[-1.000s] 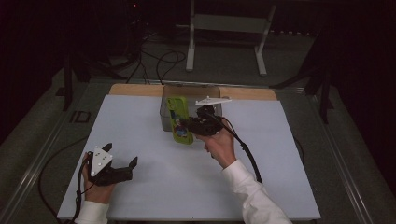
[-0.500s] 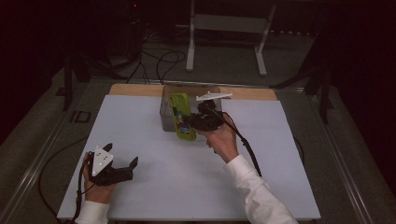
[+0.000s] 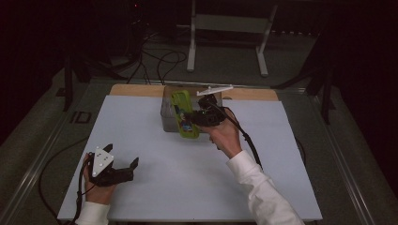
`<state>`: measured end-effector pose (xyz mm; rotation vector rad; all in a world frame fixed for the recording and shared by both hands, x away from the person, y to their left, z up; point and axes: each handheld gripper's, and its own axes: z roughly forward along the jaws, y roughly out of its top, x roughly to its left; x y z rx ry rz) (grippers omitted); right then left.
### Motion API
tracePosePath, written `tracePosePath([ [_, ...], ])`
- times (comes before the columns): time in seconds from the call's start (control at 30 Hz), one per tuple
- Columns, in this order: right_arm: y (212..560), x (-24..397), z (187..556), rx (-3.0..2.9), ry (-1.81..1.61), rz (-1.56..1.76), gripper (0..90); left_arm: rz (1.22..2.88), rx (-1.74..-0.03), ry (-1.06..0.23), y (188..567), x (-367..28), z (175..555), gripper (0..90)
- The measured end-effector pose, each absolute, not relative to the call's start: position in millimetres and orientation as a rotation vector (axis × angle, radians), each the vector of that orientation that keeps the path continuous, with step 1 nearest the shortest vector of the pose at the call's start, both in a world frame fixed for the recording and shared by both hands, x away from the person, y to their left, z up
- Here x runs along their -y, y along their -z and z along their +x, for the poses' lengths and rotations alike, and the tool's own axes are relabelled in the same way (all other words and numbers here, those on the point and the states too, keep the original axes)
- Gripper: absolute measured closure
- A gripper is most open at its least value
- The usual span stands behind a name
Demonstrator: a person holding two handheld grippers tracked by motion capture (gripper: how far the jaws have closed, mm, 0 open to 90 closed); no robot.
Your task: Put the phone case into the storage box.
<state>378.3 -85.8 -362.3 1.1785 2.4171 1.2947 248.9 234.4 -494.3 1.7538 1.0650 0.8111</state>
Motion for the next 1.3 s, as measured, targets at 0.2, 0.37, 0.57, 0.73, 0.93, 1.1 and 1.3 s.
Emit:
tracePosePath([
  [0.2,356.5,86.9,381.6,-2.425,-1.273,1.171,77.4,1.754,-1.065,-0.81,494.3,-234.4,249.0,0.0],
  [0.37,351.6,87.8,384.9,-2.442,-1.246,1.17,77.4,1.754,-1.066,-0.811,494.1,-234.5,248.8,0.0],
  [0.57,347.5,86.9,387.3,-2.458,-1.22,1.17,77.3,1.753,-1.066,-0.813,494.1,-234.3,248.5,0.0],
  [0.73,345.6,86.7,392.3,-2.475,-1.187,1.179,77.4,1.75,-1.063,-0.816,493.8,-234.6,248.3,0.0],
  [0.93,341.8,88.5,399.6,-2.483,-1.18,1.214,77.4,1.75,-1.064,-0.817,493.9,-234.5,248.4,0.0],
  [1.1,336.9,90.3,404.2,-2.479,-1.169,1.231,77.4,1.752,-1.063,-0.817,493.8,-234.3,248.3,0.0],
  [1.3,332.6,91.8,409.0,-2.474,-1.163,1.251,77.4,1.75,-1.063,-0.816,493.8,-234.3,248.3,0.0],
])
